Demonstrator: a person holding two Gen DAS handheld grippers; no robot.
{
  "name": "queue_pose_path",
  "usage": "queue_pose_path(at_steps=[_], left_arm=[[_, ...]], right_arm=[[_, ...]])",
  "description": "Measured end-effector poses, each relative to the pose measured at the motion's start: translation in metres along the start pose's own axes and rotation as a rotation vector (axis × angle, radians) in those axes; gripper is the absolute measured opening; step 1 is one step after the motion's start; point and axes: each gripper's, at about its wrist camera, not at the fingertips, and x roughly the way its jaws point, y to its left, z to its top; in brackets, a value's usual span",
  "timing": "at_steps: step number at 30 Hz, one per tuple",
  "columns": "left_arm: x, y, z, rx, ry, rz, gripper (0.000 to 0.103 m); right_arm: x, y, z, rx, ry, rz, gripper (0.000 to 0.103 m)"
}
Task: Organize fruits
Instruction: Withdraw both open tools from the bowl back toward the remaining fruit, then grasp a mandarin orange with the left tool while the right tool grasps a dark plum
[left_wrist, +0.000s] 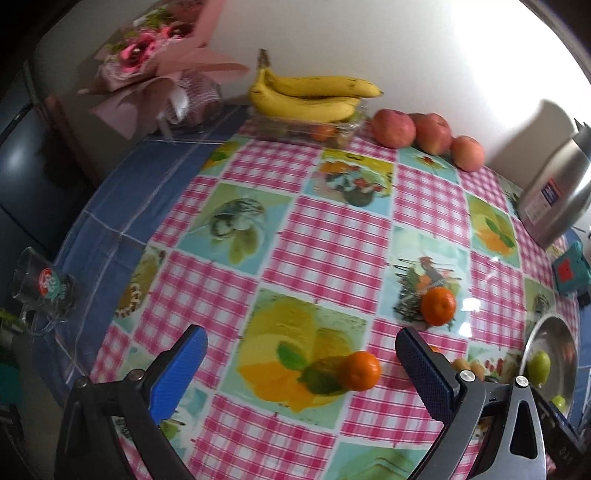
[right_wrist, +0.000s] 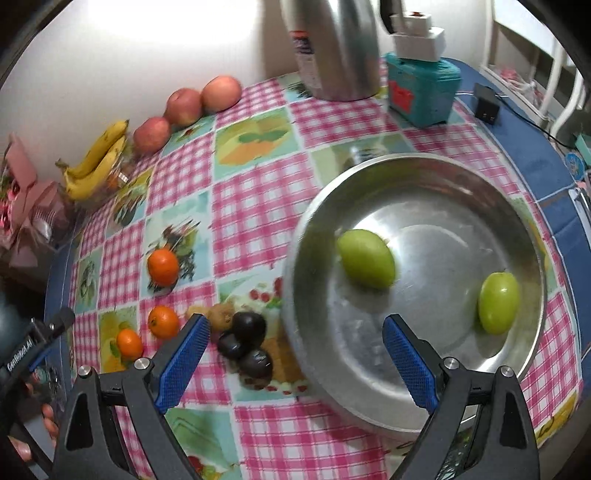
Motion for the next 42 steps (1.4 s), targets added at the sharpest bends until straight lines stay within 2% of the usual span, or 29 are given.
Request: queue_pose_path(at_steps=[2, 8, 20, 25, 31, 35, 40, 42], left_arm=[[-0.002, 0.006, 0.001, -0.008, -0.012, 0.023, 0.103], [0.000, 0.012, 0.001, -0.005, -0.005, 0.023, 0.103], [0.017, -0.036, -0.012, 0.181, 0.052, -0.010, 0.103], [0.022, -0.037, -0.013, 0.162, 0.049, -0.035, 0.103], [0.021, -0.036, -0.010, 0.154, 0.022, -0.070, 0.103], [0.028, -0.040, -0.011, 0.177, 0.072, -0.089, 0.103], [0.036, -0.039, -0.012, 0.168, 0.120, -0.120, 0.103], [0.038, -0.040, -0.013, 0.166, 0.130, -0.138, 0.103]], right_arm=[[0.001, 0.009, -0.003, -0.030, 0.009, 0.011, 0.095], [0.003, 0.038, -0.015, -0.139, 0.021, 0.041, 0.095], [0.016, 0.049, -0.024, -0.164, 0.049, 0.099, 0.095], [0.024, 0.051, -0.025, -0.176, 0.086, 0.117, 0.095], [0.036, 0.064, -0.033, -0.264, 0.139, 0.097, 0.095], [0.041, 0.067, -0.039, -0.297, 0.150, 0.080, 0.095], [0.045, 0.061, -0.039, -0.275, 0.152, 0.058, 0.094], [0.046, 0.056, -0.038, -0.259, 0.155, 0.054, 0.089]])
